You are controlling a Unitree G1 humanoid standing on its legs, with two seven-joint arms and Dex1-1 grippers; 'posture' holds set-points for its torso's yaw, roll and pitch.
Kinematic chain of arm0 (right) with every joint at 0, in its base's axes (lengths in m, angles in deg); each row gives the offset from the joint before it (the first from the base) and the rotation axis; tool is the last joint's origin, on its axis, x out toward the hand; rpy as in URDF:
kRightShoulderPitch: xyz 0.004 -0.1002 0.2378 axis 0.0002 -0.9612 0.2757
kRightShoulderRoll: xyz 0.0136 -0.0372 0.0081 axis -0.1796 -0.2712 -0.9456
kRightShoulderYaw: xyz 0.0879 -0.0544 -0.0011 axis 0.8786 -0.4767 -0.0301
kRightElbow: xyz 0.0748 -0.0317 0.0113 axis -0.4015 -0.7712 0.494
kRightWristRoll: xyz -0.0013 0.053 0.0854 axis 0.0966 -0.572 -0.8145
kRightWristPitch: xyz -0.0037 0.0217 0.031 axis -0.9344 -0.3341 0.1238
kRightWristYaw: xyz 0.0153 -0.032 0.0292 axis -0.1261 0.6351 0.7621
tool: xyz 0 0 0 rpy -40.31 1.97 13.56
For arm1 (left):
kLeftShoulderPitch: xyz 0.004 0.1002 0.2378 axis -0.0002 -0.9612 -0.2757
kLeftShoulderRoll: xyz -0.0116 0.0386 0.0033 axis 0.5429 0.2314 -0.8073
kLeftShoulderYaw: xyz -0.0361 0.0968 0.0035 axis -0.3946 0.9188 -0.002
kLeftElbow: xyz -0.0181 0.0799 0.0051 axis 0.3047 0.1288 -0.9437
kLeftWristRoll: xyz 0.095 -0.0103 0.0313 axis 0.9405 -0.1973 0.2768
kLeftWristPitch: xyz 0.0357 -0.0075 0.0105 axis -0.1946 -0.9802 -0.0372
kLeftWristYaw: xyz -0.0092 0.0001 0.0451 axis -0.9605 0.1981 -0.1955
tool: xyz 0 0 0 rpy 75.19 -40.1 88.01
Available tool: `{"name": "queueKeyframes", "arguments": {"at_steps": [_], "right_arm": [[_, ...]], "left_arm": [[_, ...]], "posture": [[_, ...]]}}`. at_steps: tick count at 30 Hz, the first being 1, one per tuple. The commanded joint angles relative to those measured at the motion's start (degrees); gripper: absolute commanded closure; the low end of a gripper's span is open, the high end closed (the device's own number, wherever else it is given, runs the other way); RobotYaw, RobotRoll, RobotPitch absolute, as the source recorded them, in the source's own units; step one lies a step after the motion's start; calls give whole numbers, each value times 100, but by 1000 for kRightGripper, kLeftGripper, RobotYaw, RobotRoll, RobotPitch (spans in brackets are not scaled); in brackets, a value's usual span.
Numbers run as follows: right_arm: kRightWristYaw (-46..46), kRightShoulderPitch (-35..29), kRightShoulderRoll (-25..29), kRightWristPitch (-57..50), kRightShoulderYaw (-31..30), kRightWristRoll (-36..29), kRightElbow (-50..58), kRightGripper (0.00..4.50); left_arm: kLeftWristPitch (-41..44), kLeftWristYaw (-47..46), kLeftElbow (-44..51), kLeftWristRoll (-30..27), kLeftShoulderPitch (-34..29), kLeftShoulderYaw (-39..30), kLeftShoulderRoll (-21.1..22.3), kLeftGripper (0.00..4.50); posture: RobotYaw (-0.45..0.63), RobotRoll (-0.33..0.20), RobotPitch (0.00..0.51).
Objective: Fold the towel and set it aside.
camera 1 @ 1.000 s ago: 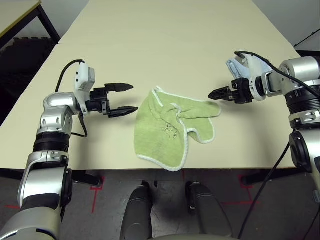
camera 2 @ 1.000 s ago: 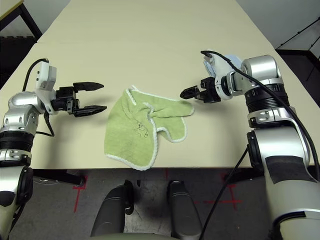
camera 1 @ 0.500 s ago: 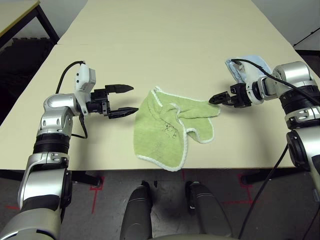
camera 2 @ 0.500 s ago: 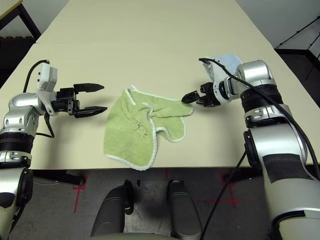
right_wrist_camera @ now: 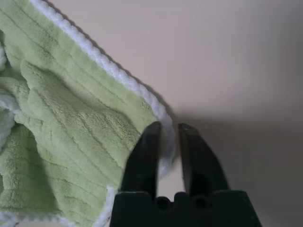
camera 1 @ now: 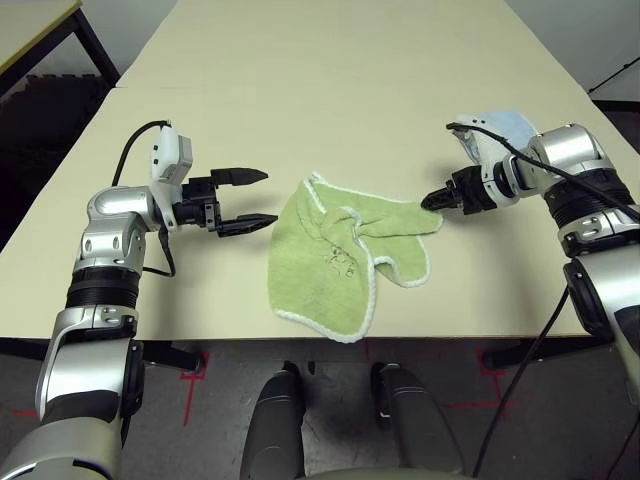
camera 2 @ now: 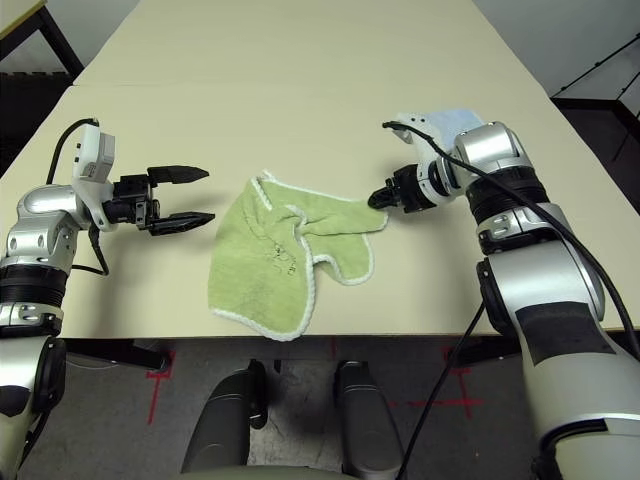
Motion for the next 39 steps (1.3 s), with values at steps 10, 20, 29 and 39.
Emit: {"name": "queueKeyframes", "arguments": {"at_steps": [10,20,29,39], "right_arm": [[-495,298,-187,263,921,-242,-438,4471],[-411,466,-106,196,876,-41,-595,4471],[-132,327,-18,-21,432,129,-538,1636],[193,361,-49,85,30,330,-679,61]], "left_arm": [[11,-22,88,-4,-105,50,28,0],[24,-15,19,10,-46,72,32,0],[36,-17,5,3,-12,77,8,0],[65,-35,38,5,-31,75,13,0]], "posture": [[-62,0,191],[-75,0,193],[-84,0,206],[-79,0,216]]}}
